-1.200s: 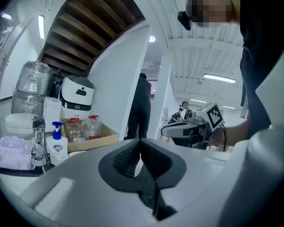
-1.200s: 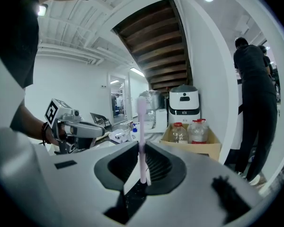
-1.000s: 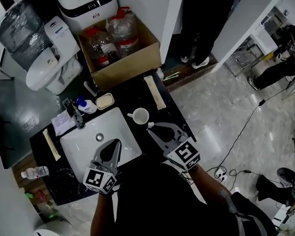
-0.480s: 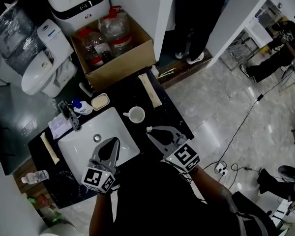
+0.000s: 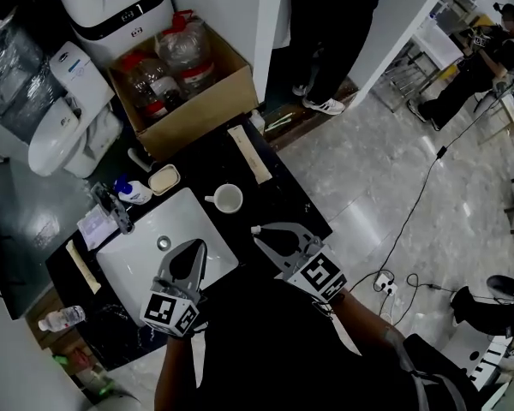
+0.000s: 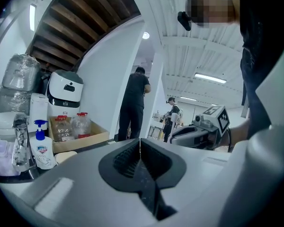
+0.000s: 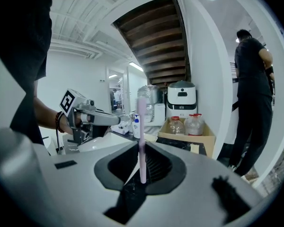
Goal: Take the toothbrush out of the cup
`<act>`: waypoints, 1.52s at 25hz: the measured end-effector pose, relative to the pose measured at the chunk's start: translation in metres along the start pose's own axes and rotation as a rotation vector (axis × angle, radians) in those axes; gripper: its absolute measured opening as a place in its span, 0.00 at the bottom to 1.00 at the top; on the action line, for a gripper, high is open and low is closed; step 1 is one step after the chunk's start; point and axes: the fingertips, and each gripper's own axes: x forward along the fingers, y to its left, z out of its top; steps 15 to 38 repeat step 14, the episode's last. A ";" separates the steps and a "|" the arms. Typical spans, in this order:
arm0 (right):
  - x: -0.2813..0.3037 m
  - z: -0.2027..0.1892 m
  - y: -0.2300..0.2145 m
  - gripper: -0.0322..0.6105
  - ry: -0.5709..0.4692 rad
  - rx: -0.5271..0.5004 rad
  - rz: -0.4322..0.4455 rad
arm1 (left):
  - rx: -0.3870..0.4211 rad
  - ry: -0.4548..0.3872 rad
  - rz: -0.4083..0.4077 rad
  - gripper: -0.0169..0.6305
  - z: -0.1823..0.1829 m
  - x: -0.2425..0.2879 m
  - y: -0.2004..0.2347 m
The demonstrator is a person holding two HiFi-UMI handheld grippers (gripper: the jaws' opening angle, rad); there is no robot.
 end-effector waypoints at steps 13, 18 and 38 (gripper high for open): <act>-0.013 -0.009 0.003 0.14 0.016 0.004 -0.018 | 0.008 0.008 -0.050 0.05 -0.001 0.012 -0.011; -0.014 -0.009 0.004 0.14 0.016 0.007 -0.017 | 0.011 0.007 -0.056 0.05 -0.001 0.012 -0.012; -0.014 -0.009 0.004 0.14 0.016 0.007 -0.017 | 0.011 0.007 -0.056 0.05 -0.001 0.012 -0.012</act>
